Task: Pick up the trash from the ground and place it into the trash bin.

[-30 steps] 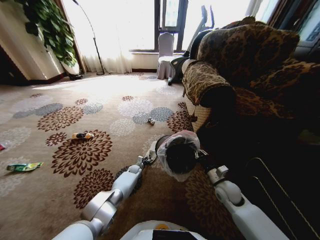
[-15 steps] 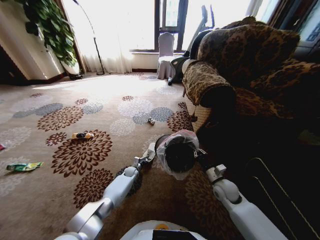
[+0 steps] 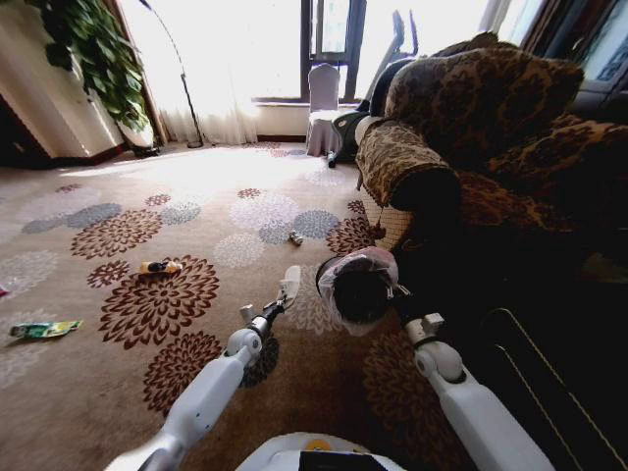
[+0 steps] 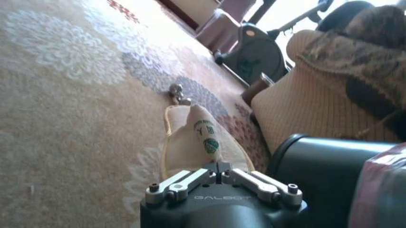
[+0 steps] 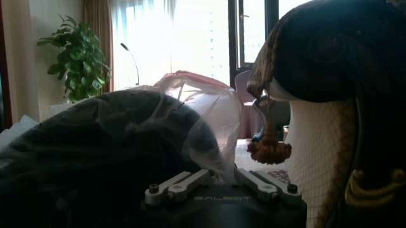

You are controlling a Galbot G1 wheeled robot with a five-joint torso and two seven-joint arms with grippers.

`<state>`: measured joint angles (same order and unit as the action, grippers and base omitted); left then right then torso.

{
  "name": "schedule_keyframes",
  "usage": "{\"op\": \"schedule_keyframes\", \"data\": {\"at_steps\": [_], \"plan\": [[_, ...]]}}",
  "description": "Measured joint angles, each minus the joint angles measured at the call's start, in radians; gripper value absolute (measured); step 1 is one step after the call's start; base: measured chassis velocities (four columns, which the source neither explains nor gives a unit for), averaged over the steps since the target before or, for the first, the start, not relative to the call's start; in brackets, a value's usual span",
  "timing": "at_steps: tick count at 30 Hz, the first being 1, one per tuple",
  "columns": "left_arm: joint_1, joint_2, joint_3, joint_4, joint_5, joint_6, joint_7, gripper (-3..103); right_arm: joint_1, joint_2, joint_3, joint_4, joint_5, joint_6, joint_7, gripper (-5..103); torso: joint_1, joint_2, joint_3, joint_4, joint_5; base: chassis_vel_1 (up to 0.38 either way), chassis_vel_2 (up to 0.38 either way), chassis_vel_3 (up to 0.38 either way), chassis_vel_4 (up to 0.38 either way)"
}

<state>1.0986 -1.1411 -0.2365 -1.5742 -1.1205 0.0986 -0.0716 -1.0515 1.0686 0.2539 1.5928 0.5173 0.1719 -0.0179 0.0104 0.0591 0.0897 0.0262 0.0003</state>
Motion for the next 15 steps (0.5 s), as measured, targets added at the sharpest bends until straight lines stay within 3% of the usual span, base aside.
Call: {"op": "schedule_keyframes", "data": {"at_steps": [2,6,7,8,11,12,14,15], "plan": [[0.031,0.003,-0.024,-0.034,-0.022,0.004,-0.005,0,0.013,0.004,-0.008,-0.014,0.0,0.001,0.0,0,0.0,0.0,0.0,0.0001,0.0001,0.0,0.0,0.0,0.0],[0.224,0.013,-0.145,-0.31,-0.179,0.032,-0.046,0,0.103,0.044,-0.062,-0.124,-0.004,0.02,0.0,0,0.0,0.0,0.0,-0.0004,0.0,0.0,0.0,0.0,0.0],[0.224,0.013,-0.145,-0.31,-0.179,0.032,-0.046,0,0.103,0.044,-0.062,-0.124,-0.004,0.02,0.0,0,0.0,0.0,0.0,-0.0004,0.0,0.0,0.0,0.0,0.0],[0.274,0.018,-0.161,-0.395,-0.211,0.04,-0.049,0,0.13,0.06,-0.076,-0.158,-0.004,0.023,0.0,0,0.0,0.0,0.0,-0.0005,-0.0006,0.0,0.0,0.0,0.0],[0.374,0.029,-0.172,-0.539,-0.219,0.047,-0.044,0,0.178,0.097,-0.095,-0.218,-0.007,0.026,0.0,0,0.0,0.0,0.0,-0.0005,-0.0003,0.0,0.0,0.0,0.0],[0.374,0.029,-0.172,-0.539,-0.219,0.047,-0.044,0,0.178,0.097,-0.095,-0.218,-0.007,0.026,0.0,0,0.0,0.0,0.0,-0.0005,-0.0003,0.0,0.0,0.0,0.0],[0.452,0.025,-0.182,-0.679,-0.223,0.053,-0.045,0,0.217,0.13,-0.102,-0.276,-0.026,0.037,0.0,0,0.0,0.0,0.0,0.0,-0.0003,0.0,0.0,0.0,0.0],[0.452,0.025,-0.182,-0.679,-0.223,0.053,-0.045,0,0.217,0.13,-0.102,-0.276,-0.026,0.037,0.0,0,0.0,0.0,0.0,0.0,-0.0003,0.0,0.0,0.0,0.0]]}}
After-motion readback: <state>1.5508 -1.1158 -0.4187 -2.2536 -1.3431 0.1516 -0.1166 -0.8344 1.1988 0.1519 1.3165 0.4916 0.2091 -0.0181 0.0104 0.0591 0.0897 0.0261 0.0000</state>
